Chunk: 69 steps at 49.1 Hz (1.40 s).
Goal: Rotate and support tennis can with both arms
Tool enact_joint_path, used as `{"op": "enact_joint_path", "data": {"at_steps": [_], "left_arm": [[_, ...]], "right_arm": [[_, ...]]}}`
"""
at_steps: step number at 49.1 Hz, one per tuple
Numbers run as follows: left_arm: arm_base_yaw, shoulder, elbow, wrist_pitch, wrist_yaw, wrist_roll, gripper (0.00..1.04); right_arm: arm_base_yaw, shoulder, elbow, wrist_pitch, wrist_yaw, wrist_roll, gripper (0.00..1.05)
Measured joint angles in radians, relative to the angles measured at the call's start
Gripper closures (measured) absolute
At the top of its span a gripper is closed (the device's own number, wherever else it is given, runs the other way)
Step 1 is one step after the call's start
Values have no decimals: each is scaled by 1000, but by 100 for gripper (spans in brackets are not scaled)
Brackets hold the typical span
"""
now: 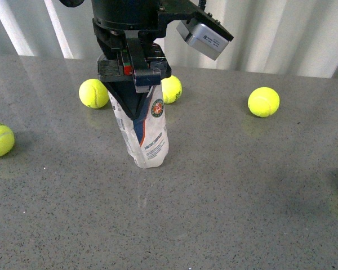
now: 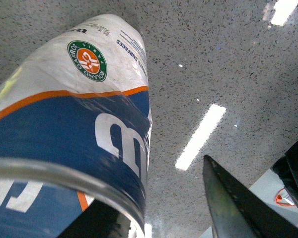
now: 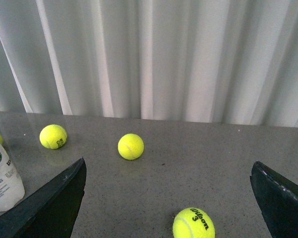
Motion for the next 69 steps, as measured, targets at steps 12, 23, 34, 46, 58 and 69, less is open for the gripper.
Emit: {"op": "enact_joint_path", "data": {"at_steps": [12,23,34,46,58,69], "left_arm": [[5,-29,12,6,-16,-3,27],[31,-106,-24,89,77,-69,7],[144,-311,-287,508,267,-501,7],[219,-427,-496,665,273,-794,7],[191,-528,-772,1173,-59,-831,23],[274,-735,-1282,2023,-146,-834,61]], "right_arm": [[0,0,0,0,0,0,7],[0,0,0,0,0,0,7],[0,0,0,0,0,0,7],[0,0,0,0,-1,0,7],[0,0,0,0,1,0,7],[0,0,0,0,2,0,7]]}}
